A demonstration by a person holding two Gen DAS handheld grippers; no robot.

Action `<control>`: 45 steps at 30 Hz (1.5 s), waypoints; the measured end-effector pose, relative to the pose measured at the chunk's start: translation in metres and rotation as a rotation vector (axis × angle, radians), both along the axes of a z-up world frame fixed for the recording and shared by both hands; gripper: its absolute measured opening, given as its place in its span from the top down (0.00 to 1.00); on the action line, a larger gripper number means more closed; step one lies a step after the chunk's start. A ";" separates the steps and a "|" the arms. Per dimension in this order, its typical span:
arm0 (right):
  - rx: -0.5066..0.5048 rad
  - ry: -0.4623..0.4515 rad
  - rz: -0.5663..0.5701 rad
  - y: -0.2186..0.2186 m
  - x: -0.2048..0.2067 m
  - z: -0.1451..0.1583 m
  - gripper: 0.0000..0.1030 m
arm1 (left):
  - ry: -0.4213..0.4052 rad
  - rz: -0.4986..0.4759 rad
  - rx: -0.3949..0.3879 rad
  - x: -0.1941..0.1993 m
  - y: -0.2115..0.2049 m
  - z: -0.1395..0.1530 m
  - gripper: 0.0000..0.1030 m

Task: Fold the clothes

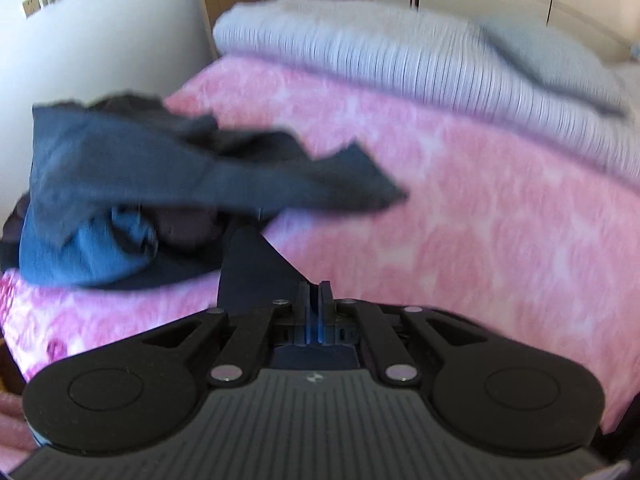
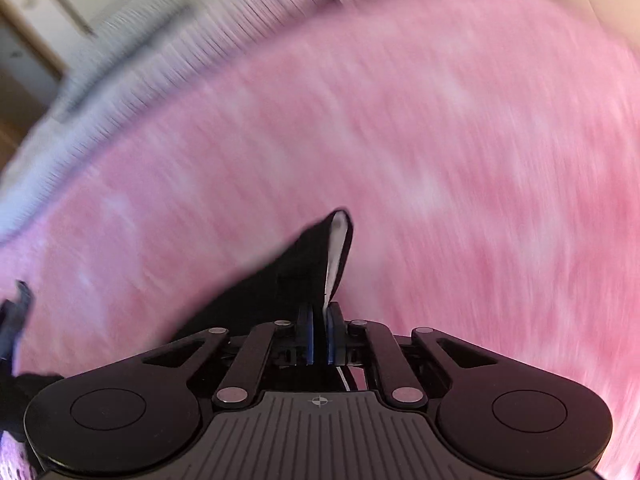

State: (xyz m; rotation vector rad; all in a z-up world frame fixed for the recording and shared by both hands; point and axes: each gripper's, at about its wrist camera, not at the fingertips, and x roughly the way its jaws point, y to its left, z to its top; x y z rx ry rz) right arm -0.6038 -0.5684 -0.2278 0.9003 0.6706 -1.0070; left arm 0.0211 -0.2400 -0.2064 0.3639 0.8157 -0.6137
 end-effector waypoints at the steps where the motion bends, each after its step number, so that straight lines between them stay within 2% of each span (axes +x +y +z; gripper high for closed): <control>1: -0.055 -0.012 0.021 -0.008 0.007 0.023 0.96 | -0.019 -0.003 -0.031 0.005 -0.002 0.010 0.98; 4: -0.232 -0.055 0.050 -0.022 0.019 0.092 0.96 | -0.093 -0.013 -0.110 0.015 -0.009 0.047 0.98; 6: -0.343 -0.081 0.058 -0.023 0.019 0.127 0.96 | -0.176 0.014 -0.152 0.017 -0.008 0.068 1.00; 7: -0.398 -0.087 0.058 -0.019 0.017 0.140 0.96 | -0.214 0.039 -0.172 0.019 -0.004 0.078 1.00; 9: -0.490 -0.077 0.062 -0.009 0.012 0.154 0.96 | -0.228 0.085 -0.197 0.024 0.006 0.086 1.00; 12: -0.473 -0.057 0.040 0.001 -0.002 0.138 0.96 | -0.199 0.084 -0.143 0.022 0.016 0.073 1.00; 15: -0.361 -0.017 0.020 0.002 -0.010 0.093 0.96 | -0.129 0.035 -0.095 0.007 0.011 0.047 0.99; 18: -0.291 0.043 0.014 -0.007 -0.012 0.053 0.96 | -0.058 -0.069 -0.045 -0.025 -0.012 0.015 0.91; 21: -0.258 0.052 0.005 -0.024 -0.011 0.039 0.96 | -0.009 -0.201 -0.013 -0.063 -0.042 -0.011 0.86; 24: -0.294 0.043 0.033 -0.060 0.000 0.051 0.96 | 0.020 -0.340 -0.008 -0.104 -0.077 -0.027 0.83; 29: -0.398 -0.009 0.084 -0.122 0.027 0.082 0.99 | 0.028 -0.538 -0.036 -0.156 -0.131 -0.034 0.73; 32: -0.429 -0.048 0.185 -0.128 0.039 0.092 0.99 | 0.012 -0.627 -0.023 -0.172 -0.165 -0.039 0.64; 33: -0.441 -0.036 0.233 -0.121 0.041 0.092 0.99 | 0.002 -0.658 -0.008 -0.174 -0.175 -0.042 0.59; 35: -0.459 0.017 0.321 -0.103 0.041 0.084 0.99 | -0.028 -0.717 0.041 -0.173 -0.196 -0.052 0.57; 37: -0.441 0.080 0.359 -0.088 0.030 0.066 0.99 | -0.046 -0.772 0.101 -0.162 -0.213 -0.065 0.54; 42: -0.282 0.179 0.236 -0.082 -0.011 0.008 1.00 | -0.131 -0.869 0.263 -0.096 -0.242 -0.110 0.48; 45: -0.231 0.231 0.204 -0.089 -0.012 -0.015 1.00 | -0.186 -0.893 0.372 -0.048 -0.243 -0.134 0.47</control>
